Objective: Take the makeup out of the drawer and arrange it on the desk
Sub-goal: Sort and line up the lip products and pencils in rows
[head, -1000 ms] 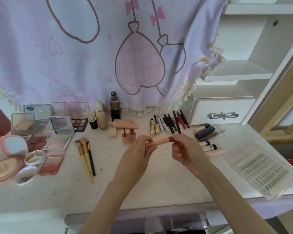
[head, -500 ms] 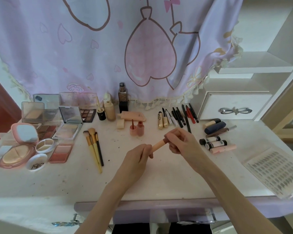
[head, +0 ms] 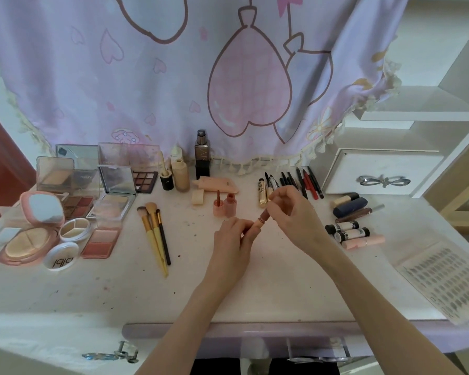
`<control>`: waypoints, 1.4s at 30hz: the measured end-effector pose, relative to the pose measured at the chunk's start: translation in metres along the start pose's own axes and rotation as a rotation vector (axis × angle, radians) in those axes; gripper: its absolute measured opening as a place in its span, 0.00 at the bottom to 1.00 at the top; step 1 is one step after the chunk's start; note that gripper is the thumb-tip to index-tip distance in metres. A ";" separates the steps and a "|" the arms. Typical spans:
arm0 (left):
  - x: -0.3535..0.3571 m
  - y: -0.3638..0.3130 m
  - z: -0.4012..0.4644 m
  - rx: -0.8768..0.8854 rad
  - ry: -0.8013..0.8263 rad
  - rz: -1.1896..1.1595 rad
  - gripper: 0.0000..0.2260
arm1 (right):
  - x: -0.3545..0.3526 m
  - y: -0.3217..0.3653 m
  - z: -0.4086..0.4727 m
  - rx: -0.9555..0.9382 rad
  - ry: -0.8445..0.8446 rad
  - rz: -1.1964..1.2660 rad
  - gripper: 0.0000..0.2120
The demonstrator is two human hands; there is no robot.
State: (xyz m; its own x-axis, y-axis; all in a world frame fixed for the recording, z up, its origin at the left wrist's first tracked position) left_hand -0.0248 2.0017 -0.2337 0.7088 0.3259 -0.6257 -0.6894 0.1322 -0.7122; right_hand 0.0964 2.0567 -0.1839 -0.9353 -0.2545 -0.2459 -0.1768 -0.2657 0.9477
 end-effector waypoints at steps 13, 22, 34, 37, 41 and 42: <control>0.015 -0.003 0.025 -0.049 -0.126 -0.037 0.06 | -0.002 0.007 0.032 -0.074 -0.081 -0.210 0.12; 0.021 0.002 0.028 -0.081 -0.136 0.002 0.07 | -0.003 0.012 0.038 -0.113 -0.034 -0.214 0.10; 0.023 0.000 0.027 -0.058 -0.151 0.090 0.09 | -0.024 0.047 0.044 -0.187 -0.246 -0.141 0.10; 0.023 0.001 0.026 -0.075 -0.150 0.079 0.09 | -0.039 0.054 0.045 -0.176 -0.365 -0.017 0.10; 0.022 0.004 0.027 -0.155 -0.158 0.015 0.08 | -0.050 0.025 0.033 0.077 -0.409 0.328 0.06; 0.022 0.004 0.028 -0.162 -0.159 0.007 0.08 | -0.050 0.013 0.027 0.188 -0.378 0.488 0.05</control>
State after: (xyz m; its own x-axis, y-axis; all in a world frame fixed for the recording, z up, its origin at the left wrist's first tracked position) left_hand -0.0162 2.0358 -0.2419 0.6625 0.4717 -0.5819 -0.6524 -0.0183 -0.7576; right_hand 0.1322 2.0910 -0.1541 -0.9591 0.0492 0.2786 0.2776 -0.0259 0.9603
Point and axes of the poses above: each hand's wrist, its own z-axis towards the middle knuckle, its own x-axis out of the palm, y = z × x, the point moved 2 cm from there along z, towards the middle knuckle, and after that the axes turned 9 degrees about z, right-handed, at the moved point
